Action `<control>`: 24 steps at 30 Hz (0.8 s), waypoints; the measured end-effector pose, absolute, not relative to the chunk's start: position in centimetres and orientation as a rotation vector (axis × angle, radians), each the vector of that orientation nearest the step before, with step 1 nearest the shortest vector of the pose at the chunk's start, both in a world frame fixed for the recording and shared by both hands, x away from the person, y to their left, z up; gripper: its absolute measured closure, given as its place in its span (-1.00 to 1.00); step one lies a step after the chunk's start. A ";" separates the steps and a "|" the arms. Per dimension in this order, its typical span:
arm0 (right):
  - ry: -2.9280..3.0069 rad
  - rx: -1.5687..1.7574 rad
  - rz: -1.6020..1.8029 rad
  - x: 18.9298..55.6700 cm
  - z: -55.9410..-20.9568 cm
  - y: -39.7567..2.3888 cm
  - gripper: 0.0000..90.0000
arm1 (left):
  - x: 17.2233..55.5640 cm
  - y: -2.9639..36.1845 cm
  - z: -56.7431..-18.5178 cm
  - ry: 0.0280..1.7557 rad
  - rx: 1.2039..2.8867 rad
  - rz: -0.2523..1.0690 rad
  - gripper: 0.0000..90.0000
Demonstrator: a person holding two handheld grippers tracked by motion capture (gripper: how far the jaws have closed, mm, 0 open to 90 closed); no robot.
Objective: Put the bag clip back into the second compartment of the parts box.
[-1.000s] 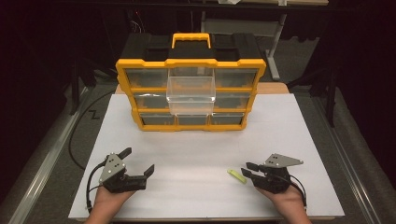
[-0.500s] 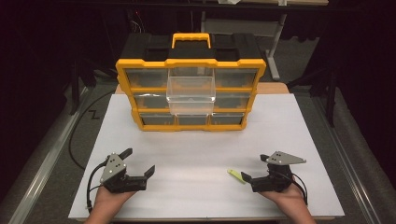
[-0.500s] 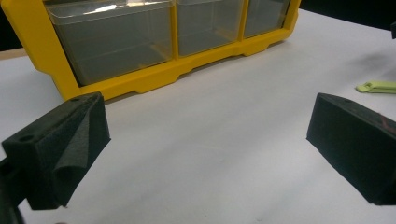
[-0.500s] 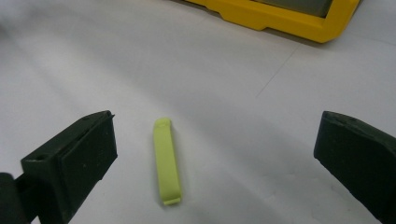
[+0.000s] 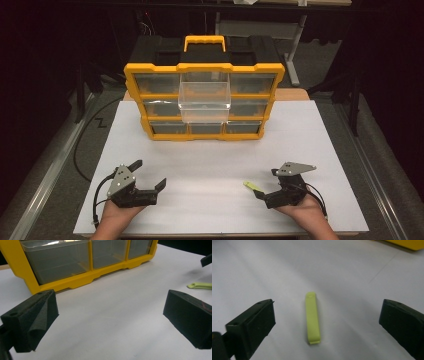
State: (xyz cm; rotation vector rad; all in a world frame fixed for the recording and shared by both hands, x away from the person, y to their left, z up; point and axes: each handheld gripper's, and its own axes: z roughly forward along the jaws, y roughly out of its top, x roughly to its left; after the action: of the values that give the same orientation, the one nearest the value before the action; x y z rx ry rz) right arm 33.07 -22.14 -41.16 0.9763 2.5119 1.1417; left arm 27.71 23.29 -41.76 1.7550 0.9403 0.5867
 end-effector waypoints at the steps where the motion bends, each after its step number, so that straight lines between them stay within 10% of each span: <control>1: 2.526 0.960 1.134 33.1 -41.3 -21.9 -0.87 | 27.7 23.3 -41.8 0.940 1.753 0.588 -0.98; 14: 2.613 0.909 1.111 33.5 -41.8 -21.2 0.22 | 27.7 23.0 -41.9 0.921 1.752 0.598 -0.99; 24: 2.651 0.883 1.051 33.5 -42.3 -20.5 0.57 | 27.8 23.1 -41.8 0.923 1.721 0.596 -0.99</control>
State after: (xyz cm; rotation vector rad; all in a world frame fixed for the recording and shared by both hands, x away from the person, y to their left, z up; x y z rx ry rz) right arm 33.54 -20.54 -42.28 0.8828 2.6511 1.0506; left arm 27.78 23.11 -41.79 1.7215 0.9233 0.5960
